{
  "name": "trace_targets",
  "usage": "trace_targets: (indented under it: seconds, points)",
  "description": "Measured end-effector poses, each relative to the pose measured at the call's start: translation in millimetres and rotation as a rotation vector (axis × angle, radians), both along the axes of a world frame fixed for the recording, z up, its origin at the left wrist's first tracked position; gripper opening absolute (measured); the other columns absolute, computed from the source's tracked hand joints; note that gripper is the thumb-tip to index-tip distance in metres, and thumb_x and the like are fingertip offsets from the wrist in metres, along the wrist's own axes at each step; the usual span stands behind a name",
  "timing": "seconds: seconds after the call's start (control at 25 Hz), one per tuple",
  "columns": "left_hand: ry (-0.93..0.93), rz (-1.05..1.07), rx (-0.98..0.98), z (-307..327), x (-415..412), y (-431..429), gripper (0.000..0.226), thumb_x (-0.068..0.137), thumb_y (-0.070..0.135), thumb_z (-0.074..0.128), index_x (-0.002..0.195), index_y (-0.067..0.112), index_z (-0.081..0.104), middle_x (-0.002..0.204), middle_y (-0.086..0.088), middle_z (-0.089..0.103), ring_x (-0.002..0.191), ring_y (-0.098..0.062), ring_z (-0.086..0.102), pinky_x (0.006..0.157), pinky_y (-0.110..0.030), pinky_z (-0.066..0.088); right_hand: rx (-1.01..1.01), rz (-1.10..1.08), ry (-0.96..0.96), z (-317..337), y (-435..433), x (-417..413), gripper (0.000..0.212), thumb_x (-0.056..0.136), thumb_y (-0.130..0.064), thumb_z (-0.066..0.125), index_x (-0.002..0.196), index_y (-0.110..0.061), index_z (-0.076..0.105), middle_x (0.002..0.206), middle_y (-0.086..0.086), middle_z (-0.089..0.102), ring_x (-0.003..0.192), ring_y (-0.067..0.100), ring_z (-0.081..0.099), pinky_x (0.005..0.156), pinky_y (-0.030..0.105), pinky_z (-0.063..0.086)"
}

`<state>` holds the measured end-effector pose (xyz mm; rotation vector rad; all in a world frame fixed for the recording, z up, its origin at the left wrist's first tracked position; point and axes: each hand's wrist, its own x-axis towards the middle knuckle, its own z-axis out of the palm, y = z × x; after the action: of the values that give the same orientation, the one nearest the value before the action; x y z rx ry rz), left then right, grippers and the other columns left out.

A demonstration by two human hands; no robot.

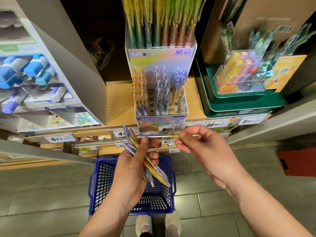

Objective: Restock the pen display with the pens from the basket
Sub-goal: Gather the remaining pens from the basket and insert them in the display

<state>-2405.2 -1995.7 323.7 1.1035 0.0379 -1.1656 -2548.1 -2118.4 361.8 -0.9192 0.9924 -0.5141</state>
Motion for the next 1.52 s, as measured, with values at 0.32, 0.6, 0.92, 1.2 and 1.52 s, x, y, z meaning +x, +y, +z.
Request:
trace_targets:
  seconds: [0.32, 0.6, 0.92, 1.2, 1.52]
  points:
    - [-0.077, -0.088, -0.074, -1, 2, 0, 0.028, 0.092, 0.022, 0.068, 0.108, -0.001, 0.067, 0.085, -0.008, 0.071, 0.052, -0.009, 0.046, 0.05, -0.02, 0.045, -0.221, 0.325, 0.254, -3, 30, 5, 0.005, 0.089, -0.023, 0.074, 0.094, -0.022, 0.074, 0.087, -0.012, 0.076, 0.082, -0.001, 0.068, 0.078, 0.015, 0.051]
    - [-0.164, -0.237, -0.045, 5, -6, 1, 0.012, 0.087, 0.024, 0.07, 0.092, 0.017, 0.079, 0.083, -0.007, 0.07, 0.05, -0.01, 0.046, 0.05, -0.021, 0.043, -0.37, 0.419, 0.413, 7, 5, 30, 0.01, 0.09, -0.042, 0.071, 0.096, -0.036, 0.077, 0.077, -0.012, 0.075, 0.072, -0.001, 0.069, 0.08, 0.022, 0.056]
    - [-0.147, -0.229, 0.041, 8, 2, -4, 0.033, 0.079, 0.038, 0.074, 0.101, 0.013, 0.076, 0.104, -0.012, 0.076, 0.051, -0.012, 0.05, 0.056, -0.023, 0.049, -0.738, 0.199, 0.43, 20, -12, 30, 0.015, 0.102, -0.031, 0.054, 0.091, -0.035, 0.063, 0.075, -0.021, 0.067, 0.068, -0.005, 0.062, 0.061, 0.011, 0.045]
    - [0.039, -0.151, 0.042, -1, 10, 2, 0.049, 0.081, 0.034, 0.075, 0.116, 0.001, 0.067, 0.099, -0.017, 0.075, 0.05, -0.012, 0.054, 0.05, -0.022, 0.051, -1.01, -0.383, 0.199, 50, -81, 33, 0.012, 0.102, -0.029, 0.056, 0.098, -0.025, 0.066, 0.073, -0.007, 0.071, 0.071, 0.013, 0.073, 0.075, 0.044, 0.061]
    - [0.104, -0.217, 0.022, 3, 9, 2, 0.039, 0.09, 0.026, 0.068, 0.121, 0.001, 0.07, 0.087, -0.009, 0.063, 0.062, -0.021, 0.06, 0.061, -0.029, 0.057, -1.158, -0.228, 0.241, 36, -86, 51, 0.011, 0.103, -0.022, 0.054, 0.099, -0.03, 0.06, 0.077, -0.002, 0.07, 0.071, 0.008, 0.072, 0.071, 0.027, 0.06]
